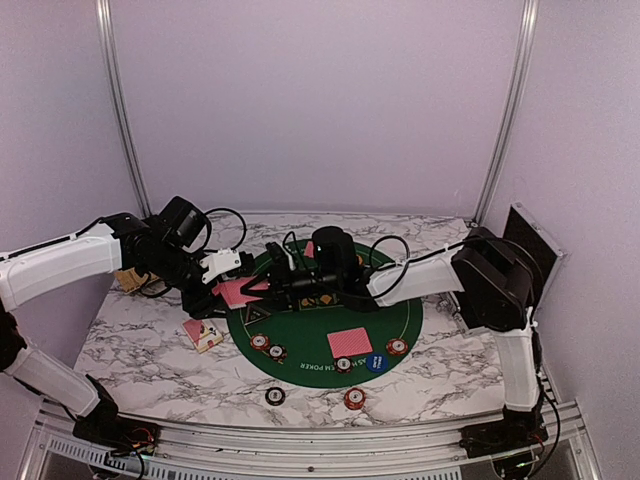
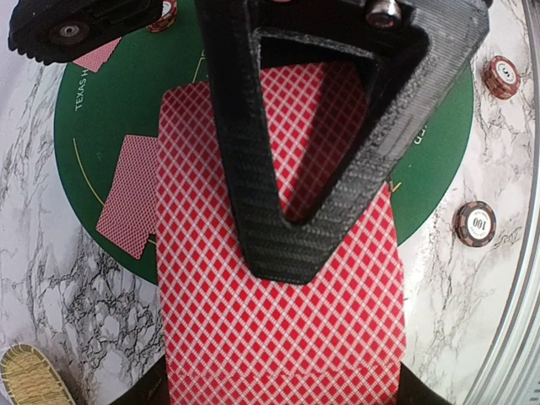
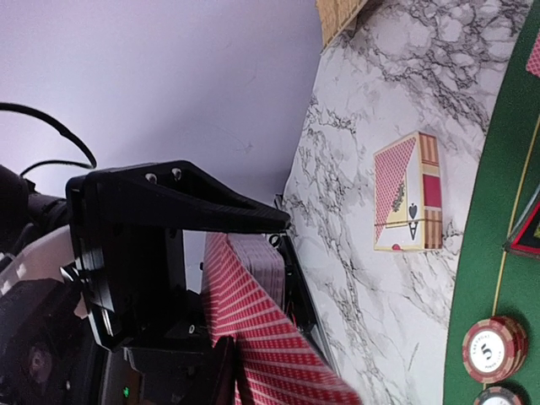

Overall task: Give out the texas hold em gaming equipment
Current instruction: Pick up the poker card from the face-down deck piles, then place the poker card in the community card area.

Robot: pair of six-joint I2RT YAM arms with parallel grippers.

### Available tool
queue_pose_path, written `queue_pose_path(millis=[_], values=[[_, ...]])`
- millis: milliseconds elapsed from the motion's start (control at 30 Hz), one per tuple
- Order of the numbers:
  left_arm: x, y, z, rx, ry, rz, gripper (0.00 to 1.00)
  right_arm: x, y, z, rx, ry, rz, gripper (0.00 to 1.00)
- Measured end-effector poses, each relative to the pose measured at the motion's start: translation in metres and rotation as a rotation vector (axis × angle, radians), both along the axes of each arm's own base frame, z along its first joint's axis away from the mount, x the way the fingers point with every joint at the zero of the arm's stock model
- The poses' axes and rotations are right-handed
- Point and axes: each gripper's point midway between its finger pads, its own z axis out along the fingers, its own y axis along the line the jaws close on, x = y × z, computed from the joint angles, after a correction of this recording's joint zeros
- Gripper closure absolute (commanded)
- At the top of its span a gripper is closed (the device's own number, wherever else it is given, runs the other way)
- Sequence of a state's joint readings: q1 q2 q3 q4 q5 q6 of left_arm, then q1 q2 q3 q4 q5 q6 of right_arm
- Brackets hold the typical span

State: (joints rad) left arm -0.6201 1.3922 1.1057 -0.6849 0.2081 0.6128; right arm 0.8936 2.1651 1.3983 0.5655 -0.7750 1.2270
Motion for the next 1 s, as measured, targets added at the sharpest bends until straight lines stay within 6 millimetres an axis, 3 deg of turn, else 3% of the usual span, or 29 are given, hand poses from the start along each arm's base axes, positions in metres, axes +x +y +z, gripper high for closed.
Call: queue_pose_path(millis=[200,600,867,1000], values=[[0.000,0.000,0.000,0.000,0.000,0.000,0.98,0.000,-0.007,0.011,0.002,-0.018,-0.003,1.00],[0.000,0.000,0.000,-0.002,-0.002,0.000,0.98,0.005,-0.027,0.018,-0.073,-0.059,-0.017,1.00],[0.001,0.001,-0.001,0.007,-0.004,0.005,0.98,0.029,-0.063,0.026,-0.175,-0.147,-0.088,1.00],[0.002,0.002,-0.001,0.008,-0.005,0.011,0.98,0.045,-0.079,0.022,-0.312,-0.233,-0.136,1.00]])
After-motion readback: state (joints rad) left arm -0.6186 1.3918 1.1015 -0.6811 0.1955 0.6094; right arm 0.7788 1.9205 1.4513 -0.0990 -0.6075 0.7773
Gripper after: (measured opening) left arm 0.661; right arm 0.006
